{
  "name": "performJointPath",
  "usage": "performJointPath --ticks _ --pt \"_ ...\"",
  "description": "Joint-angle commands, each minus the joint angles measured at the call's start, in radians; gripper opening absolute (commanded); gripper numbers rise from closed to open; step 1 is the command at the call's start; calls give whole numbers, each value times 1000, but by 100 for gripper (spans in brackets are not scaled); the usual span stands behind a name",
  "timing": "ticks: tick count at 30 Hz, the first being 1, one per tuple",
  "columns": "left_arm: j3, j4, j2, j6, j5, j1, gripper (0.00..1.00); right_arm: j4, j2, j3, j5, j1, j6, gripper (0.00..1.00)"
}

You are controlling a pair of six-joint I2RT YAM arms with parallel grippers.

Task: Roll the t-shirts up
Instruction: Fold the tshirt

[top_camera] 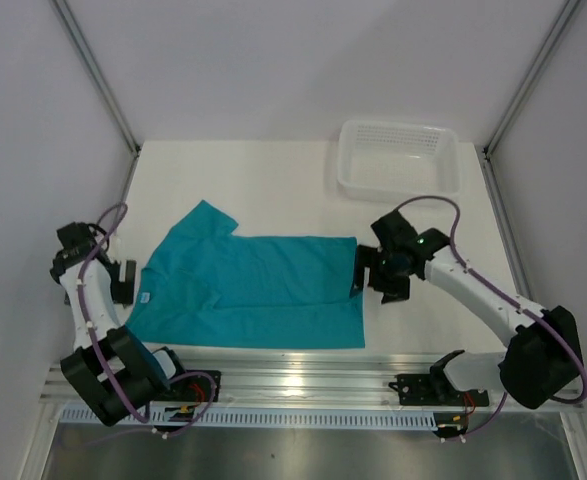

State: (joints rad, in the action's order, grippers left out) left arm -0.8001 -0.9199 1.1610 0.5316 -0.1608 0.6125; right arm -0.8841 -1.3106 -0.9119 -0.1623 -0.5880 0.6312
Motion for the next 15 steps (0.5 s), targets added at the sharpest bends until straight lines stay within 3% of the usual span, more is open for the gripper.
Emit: performJointPath --ticks 1,6,10,15 --pt "-217 -11 -40 -27 6 -61 93 -98 51 -204 138 98 -33 84" --pt "-373 57 150 -99 60 -339 93 90 -125 -311 132 208 -154 72" --pt "-587 95 389 -168 86 -410 90 217 -273 -329 125 217 -195 52" --pt "-796 87 673 -229 102 -431 88 342 -401 -372 136 229 -238 47"
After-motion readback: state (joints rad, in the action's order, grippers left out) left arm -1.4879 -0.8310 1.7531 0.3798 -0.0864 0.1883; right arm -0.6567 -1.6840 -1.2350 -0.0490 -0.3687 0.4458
